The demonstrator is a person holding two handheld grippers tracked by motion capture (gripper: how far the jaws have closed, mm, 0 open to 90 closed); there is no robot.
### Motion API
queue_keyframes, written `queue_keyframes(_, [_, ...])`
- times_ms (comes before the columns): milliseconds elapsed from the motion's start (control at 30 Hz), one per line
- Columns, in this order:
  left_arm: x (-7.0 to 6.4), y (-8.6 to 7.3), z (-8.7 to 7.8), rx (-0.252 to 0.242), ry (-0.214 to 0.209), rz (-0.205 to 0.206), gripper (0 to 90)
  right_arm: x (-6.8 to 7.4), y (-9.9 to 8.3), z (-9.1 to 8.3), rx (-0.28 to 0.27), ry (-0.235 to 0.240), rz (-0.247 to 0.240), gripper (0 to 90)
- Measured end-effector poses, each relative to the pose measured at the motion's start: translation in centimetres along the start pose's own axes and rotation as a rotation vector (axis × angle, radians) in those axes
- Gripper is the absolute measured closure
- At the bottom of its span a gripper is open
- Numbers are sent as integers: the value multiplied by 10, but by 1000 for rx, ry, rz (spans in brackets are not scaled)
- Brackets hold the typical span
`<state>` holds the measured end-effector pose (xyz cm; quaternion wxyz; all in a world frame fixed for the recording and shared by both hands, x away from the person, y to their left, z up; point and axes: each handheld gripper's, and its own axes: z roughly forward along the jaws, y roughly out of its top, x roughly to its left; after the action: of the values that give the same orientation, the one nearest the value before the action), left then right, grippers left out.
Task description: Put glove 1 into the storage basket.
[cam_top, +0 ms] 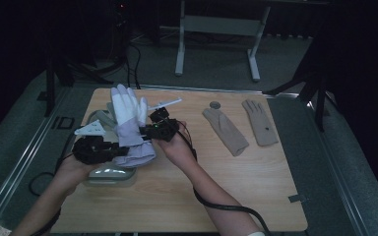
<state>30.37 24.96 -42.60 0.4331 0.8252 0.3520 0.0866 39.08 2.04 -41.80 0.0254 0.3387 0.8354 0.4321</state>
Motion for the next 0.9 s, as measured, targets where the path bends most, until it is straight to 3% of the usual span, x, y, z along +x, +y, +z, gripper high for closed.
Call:
queue_keyframes(233, [22, -18, -14, 14, -5, -14, 727, 14, 9, 30, 32, 20, -6, 818])
queue_keyframes(467, [42, -38, -15, 10, -31, -43, 726, 21, 12, 57, 69, 23, -6, 818])
queue_keyframes(700, [52, -53, -8, 37, -49, -90, 725, 19, 5, 75, 109, 28, 7, 819])
queue_keyframes(900, [56, -55, -6, 84, -45, -106, 723, 21, -1, 88, 137, 18, 5, 819])
